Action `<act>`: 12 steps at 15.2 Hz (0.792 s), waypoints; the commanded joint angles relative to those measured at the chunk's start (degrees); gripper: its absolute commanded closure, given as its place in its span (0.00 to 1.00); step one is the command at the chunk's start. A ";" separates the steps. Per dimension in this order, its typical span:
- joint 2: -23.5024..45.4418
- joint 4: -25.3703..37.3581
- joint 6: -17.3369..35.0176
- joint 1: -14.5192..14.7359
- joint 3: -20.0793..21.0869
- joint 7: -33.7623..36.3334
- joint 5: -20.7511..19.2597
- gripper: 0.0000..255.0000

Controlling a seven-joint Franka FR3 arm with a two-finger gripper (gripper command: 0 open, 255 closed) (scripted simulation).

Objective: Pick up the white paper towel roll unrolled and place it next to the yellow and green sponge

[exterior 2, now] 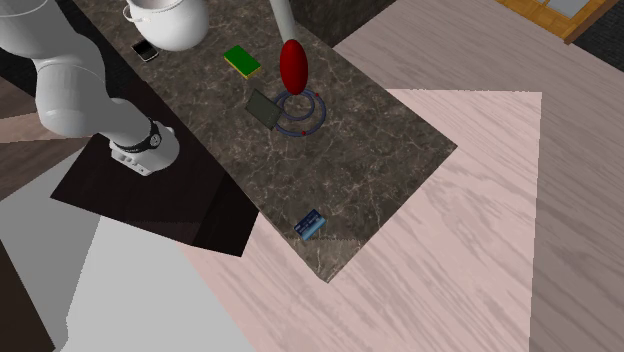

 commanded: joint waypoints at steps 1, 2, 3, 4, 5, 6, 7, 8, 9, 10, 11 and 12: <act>0.00 0.00 0.01 0.00 0.00 0.00 0.00 1.00; 0.00 0.00 0.01 0.00 0.00 0.00 0.00 0.00; 0.00 0.00 0.01 0.00 0.00 0.00 0.00 0.00; 0.00 0.00 0.01 0.00 0.00 0.00 0.00 0.00; 0.00 0.00 0.01 0.00 0.00 0.00 0.00 0.00; 0.00 0.00 0.01 0.00 0.00 0.00 0.00 0.00; 0.00 0.00 0.01 0.00 0.00 0.00 0.00 0.00; -0.86 0.96 -1.65 -0.21 0.21 -0.42 0.64 0.00; -1.65 2.00 -3.34 -0.40 0.39 -0.81 1.23 0.00; -2.37 3.13 -5.05 -0.56 0.55 -1.16 1.76 0.00; -2.88 4.08 -6.41 -0.66 0.65 -1.41 2.14 0.00; -2.88 4.08 -6.41 -0.66 0.64 -1.41 2.14 0.00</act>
